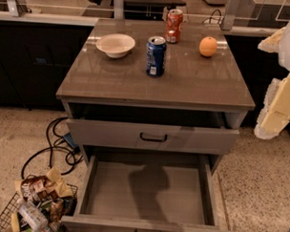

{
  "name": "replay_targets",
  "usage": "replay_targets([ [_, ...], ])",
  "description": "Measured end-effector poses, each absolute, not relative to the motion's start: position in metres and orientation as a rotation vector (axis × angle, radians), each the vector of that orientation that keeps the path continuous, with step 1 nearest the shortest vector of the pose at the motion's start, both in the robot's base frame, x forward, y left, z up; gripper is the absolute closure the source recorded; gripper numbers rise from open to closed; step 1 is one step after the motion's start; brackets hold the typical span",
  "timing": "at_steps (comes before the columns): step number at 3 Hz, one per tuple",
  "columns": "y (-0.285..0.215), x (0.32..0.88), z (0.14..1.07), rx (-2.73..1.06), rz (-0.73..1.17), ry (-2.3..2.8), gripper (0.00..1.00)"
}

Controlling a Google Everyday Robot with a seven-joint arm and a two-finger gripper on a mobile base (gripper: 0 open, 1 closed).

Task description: Place orange into middle drawer

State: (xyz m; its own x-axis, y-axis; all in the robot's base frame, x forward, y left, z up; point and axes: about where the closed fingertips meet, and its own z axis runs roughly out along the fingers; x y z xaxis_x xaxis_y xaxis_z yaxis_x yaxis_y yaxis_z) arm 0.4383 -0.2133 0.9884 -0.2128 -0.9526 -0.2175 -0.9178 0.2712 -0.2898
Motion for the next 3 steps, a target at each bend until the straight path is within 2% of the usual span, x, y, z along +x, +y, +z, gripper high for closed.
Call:
replay_targets([
  [1,-0.214,0.439,0.989,-1.697,-0.140,2.197,0.00],
  [3,-0.257,0.540,0.987,-1.428,-0.096,2.144,0.00],
])
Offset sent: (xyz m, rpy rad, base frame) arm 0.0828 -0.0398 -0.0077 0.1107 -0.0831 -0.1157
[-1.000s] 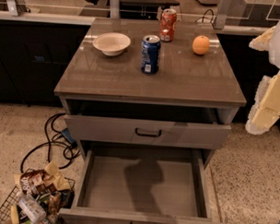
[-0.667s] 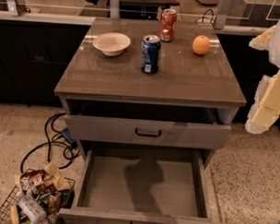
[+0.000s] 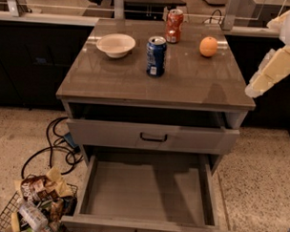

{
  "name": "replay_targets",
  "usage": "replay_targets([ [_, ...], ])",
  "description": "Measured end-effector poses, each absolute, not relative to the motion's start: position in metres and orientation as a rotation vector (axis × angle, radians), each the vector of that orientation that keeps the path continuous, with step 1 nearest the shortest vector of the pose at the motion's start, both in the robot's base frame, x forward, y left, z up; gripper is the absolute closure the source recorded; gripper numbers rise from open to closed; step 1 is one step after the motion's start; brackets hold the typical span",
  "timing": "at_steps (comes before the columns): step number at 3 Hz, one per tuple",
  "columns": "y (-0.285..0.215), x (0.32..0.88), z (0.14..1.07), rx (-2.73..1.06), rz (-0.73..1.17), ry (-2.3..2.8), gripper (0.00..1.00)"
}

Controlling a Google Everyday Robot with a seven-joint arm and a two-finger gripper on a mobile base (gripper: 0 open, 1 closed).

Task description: Place orange into middle drawer

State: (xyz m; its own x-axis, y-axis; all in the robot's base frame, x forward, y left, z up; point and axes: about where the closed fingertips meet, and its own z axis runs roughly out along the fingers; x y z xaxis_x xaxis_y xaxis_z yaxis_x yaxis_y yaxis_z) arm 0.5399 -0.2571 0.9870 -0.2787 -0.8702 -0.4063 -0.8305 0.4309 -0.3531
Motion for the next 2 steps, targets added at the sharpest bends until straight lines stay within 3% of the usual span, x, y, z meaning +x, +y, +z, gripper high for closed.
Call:
replay_targets([
  [2,-0.276,0.639,0.969,-1.103,0.042,1.954,0.00],
])
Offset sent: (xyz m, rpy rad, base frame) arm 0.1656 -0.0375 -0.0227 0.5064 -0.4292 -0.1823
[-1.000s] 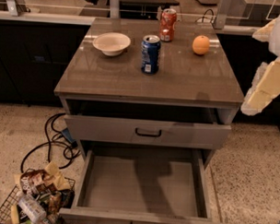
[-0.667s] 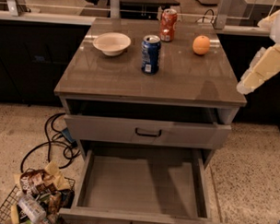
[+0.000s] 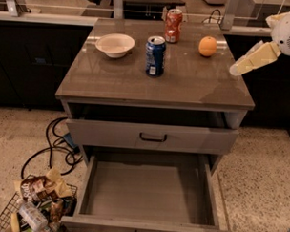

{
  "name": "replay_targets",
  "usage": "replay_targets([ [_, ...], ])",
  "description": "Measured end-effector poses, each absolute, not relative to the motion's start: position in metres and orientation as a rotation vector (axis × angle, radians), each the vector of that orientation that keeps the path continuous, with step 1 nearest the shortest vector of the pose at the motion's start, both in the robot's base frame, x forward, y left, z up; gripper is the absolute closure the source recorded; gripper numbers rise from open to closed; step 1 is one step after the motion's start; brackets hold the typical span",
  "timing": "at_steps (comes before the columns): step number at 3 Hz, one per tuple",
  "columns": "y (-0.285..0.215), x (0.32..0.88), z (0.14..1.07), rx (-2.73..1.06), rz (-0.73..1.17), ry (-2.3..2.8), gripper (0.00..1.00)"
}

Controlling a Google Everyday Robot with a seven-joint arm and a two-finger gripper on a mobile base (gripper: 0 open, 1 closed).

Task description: Place orange into middle drawer

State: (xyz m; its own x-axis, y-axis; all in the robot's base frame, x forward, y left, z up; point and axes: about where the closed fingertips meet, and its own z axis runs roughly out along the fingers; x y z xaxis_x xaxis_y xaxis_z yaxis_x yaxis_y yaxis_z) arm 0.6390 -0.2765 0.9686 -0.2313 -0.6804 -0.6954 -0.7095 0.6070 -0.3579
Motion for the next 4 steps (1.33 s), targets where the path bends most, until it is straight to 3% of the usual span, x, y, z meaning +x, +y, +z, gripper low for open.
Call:
replay_targets([
  [1,-0.274,0.680,0.955,-0.956,0.073,1.875,0.00],
  [4,-0.278,0.704,0.956,-0.880,0.061,1.836,0.00],
])
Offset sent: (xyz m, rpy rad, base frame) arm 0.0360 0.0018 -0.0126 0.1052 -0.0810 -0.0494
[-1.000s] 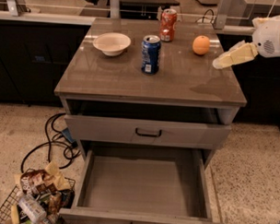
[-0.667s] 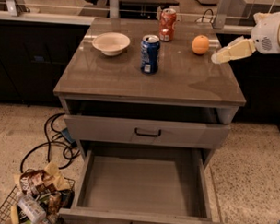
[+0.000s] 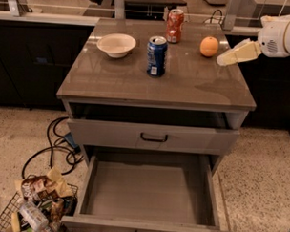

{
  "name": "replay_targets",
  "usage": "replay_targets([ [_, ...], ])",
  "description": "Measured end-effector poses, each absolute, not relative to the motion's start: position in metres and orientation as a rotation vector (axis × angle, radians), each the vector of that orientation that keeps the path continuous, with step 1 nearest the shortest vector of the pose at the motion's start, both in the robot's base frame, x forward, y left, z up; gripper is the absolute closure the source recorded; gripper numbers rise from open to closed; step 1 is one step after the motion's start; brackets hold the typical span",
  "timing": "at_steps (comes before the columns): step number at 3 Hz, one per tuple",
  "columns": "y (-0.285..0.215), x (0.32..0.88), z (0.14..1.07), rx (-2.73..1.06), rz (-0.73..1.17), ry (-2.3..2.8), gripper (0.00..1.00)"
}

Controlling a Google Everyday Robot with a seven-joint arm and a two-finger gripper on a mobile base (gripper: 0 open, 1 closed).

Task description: Place orange into middle drawer

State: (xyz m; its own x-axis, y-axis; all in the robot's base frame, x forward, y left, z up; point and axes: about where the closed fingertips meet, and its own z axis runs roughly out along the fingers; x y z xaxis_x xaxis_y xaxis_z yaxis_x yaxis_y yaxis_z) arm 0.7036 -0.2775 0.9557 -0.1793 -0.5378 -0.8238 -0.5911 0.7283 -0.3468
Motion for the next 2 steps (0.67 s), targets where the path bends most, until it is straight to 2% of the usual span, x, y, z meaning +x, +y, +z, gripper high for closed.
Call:
replay_targets([
  [2,-0.275,0.782,0.913,-0.746,0.205,1.790,0.00],
])
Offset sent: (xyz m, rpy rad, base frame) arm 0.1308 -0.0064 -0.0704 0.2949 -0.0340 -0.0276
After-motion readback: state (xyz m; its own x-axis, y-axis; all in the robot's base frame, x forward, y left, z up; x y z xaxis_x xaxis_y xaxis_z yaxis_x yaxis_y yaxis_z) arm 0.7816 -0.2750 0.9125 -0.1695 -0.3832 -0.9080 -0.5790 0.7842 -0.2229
